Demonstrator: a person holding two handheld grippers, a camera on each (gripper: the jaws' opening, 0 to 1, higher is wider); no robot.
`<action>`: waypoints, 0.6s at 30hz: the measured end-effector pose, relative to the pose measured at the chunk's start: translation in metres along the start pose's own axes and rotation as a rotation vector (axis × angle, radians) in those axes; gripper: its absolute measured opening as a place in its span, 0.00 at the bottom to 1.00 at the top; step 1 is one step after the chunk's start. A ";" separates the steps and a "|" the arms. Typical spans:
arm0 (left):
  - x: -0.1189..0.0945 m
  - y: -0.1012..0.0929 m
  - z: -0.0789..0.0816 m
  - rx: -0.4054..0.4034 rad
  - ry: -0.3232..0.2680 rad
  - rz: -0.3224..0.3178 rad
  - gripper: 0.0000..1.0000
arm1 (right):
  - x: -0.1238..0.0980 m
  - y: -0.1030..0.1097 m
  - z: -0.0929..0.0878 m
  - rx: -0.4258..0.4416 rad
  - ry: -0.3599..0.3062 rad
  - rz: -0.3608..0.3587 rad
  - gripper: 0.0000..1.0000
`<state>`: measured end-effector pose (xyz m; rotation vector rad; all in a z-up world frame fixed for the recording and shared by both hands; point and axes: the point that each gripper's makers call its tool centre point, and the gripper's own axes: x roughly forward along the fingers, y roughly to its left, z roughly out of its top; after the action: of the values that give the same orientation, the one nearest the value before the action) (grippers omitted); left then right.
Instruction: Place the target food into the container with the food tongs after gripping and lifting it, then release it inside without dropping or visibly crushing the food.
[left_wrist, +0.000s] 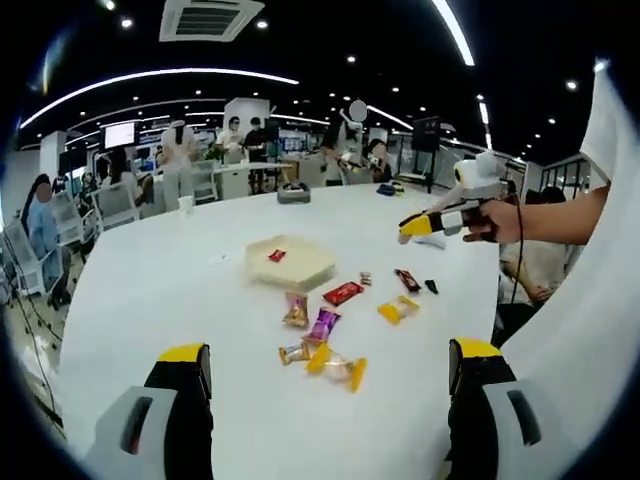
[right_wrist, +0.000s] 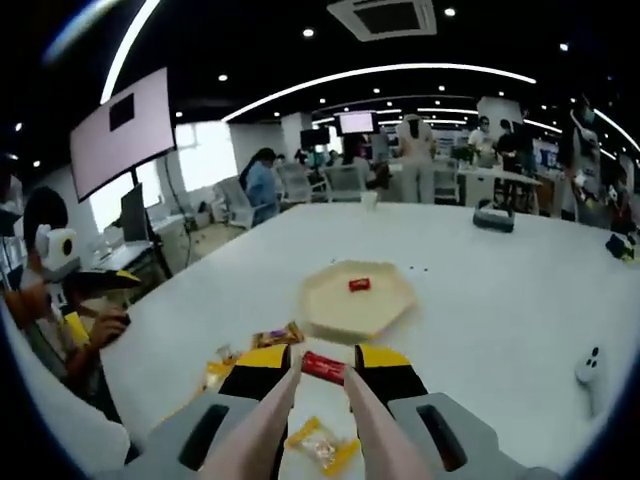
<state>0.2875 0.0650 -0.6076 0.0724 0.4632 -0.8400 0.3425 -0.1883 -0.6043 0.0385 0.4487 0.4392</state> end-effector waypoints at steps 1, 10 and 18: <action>0.002 -0.002 0.003 -0.005 -0.015 -0.011 0.99 | -0.001 -0.001 -0.001 0.000 0.005 -0.003 0.24; 0.000 -0.005 0.008 0.051 -0.018 -0.055 0.99 | -0.014 0.003 -0.001 0.011 -0.014 -0.042 0.24; -0.002 0.000 0.011 0.060 -0.023 -0.040 0.99 | -0.011 0.001 0.005 0.022 -0.038 -0.042 0.24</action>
<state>0.2896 0.0639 -0.5971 0.1092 0.4186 -0.8933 0.3351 -0.1914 -0.5953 0.0583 0.4167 0.3919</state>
